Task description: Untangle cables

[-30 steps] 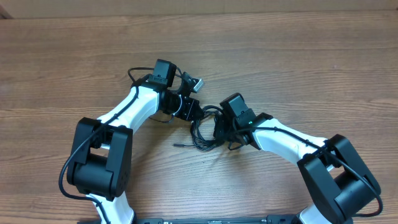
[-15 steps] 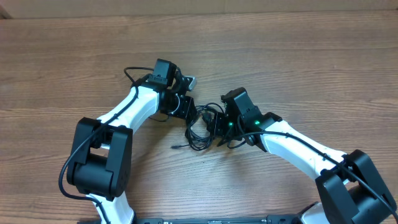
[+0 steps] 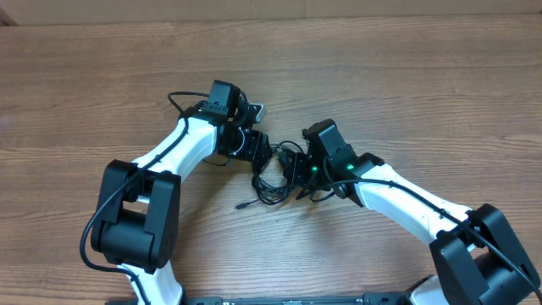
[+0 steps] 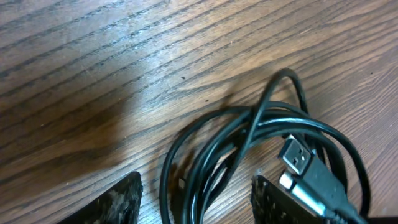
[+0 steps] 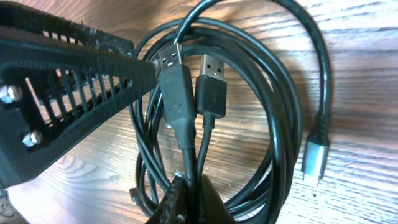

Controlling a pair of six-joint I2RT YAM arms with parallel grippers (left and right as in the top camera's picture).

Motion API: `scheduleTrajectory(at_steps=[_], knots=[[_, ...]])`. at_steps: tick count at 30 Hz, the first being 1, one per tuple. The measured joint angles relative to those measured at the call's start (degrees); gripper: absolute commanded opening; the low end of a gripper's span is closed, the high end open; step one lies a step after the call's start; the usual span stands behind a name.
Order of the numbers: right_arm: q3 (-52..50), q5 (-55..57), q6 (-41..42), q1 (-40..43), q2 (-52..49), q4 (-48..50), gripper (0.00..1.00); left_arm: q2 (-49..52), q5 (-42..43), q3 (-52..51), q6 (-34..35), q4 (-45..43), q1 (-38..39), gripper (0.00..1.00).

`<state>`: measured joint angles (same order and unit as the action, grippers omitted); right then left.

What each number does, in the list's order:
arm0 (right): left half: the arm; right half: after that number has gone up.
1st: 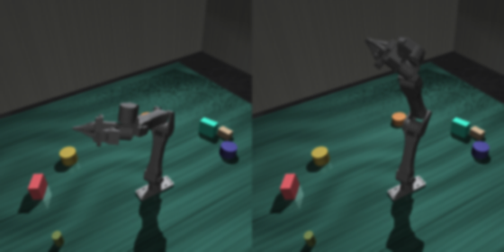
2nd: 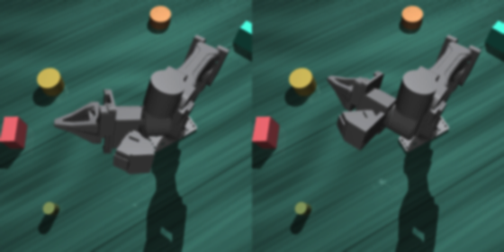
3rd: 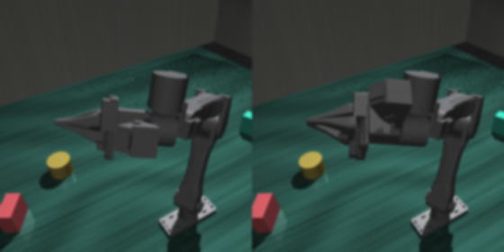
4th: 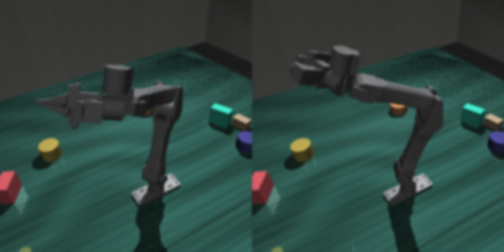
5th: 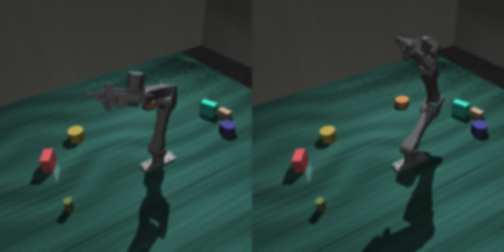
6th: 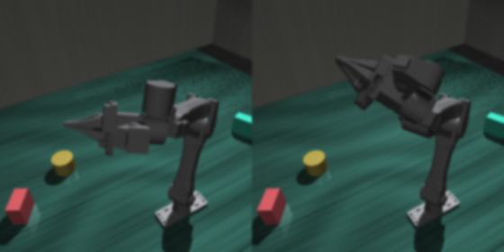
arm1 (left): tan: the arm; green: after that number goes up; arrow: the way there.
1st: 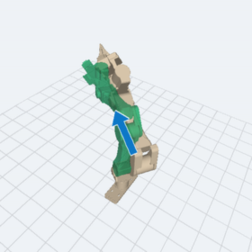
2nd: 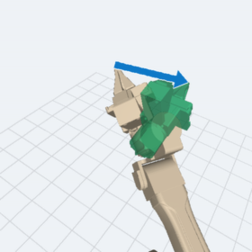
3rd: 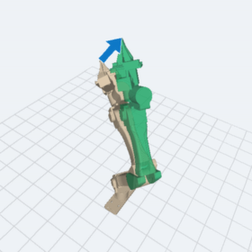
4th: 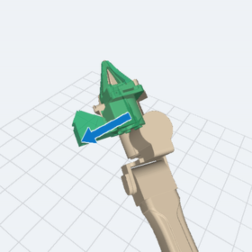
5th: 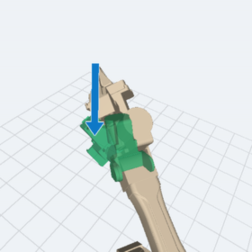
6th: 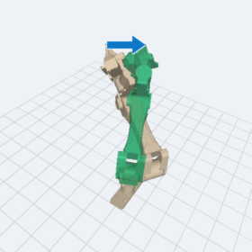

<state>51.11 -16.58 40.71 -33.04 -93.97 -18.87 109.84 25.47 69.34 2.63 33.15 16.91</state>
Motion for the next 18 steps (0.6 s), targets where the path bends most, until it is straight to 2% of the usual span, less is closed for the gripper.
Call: scheduleTrajectory(at_steps=[4,9,13,18], knots=[[0.0,3.67,-0.02,0.0,0.0,-0.02,0.04,0.31,0.04,-0.22,-0.02,-0.55,0.0,0.6],[0.0,8.02,1.31,0.0,0.0,-0.28,0.04,2.56,0.61,-0.44,-0.02,-1.09,0.0,0.55],[0.0,11.67,2.16,0.0,0.0,-1.18,0.04,2.58,0.87,-0.44,0.0,-1.11,0.0,0.59],[0.0,16.76,4.48,0.0,0.0,-4.87,0.04,2.58,1.03,-0.44,0.0,-1.09,0.0,0.5]])
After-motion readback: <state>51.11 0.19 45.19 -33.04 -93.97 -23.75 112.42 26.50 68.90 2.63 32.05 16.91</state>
